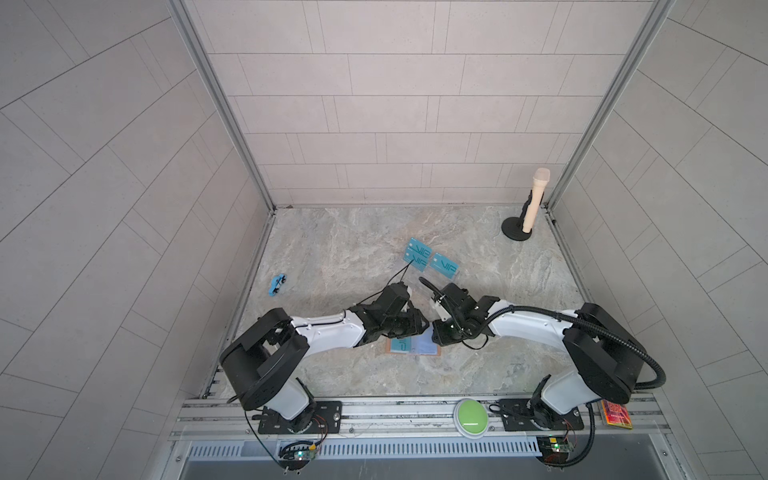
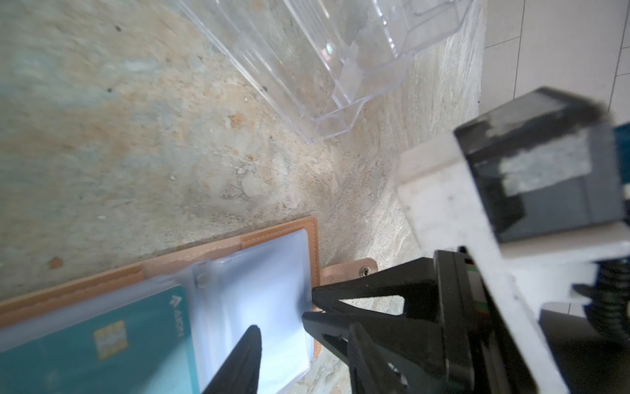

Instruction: Put the credit cards into the card holder

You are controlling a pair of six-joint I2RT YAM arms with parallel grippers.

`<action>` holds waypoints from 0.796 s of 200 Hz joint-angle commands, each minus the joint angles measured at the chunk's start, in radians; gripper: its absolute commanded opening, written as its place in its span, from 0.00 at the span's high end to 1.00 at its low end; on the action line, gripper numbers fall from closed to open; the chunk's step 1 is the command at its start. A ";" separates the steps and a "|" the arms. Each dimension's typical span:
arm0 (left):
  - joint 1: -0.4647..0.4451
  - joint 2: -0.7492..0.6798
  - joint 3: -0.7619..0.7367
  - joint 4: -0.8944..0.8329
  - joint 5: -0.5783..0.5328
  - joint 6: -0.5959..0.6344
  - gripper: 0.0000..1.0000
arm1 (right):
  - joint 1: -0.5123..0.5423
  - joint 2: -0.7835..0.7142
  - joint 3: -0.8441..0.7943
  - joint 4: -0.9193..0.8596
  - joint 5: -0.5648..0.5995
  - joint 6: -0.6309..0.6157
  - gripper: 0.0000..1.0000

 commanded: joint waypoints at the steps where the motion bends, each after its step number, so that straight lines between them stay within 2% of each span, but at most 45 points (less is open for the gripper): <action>1: 0.010 0.022 0.012 -0.041 -0.012 0.027 0.55 | 0.004 0.008 0.022 -0.030 0.027 -0.010 0.79; 84: 0.012 0.096 0.026 0.002 0.043 0.034 0.54 | 0.004 0.013 0.020 -0.033 0.030 -0.012 0.79; 159: 0.004 0.092 0.019 0.031 0.071 0.027 0.54 | 0.003 0.009 0.022 -0.037 0.033 -0.013 0.80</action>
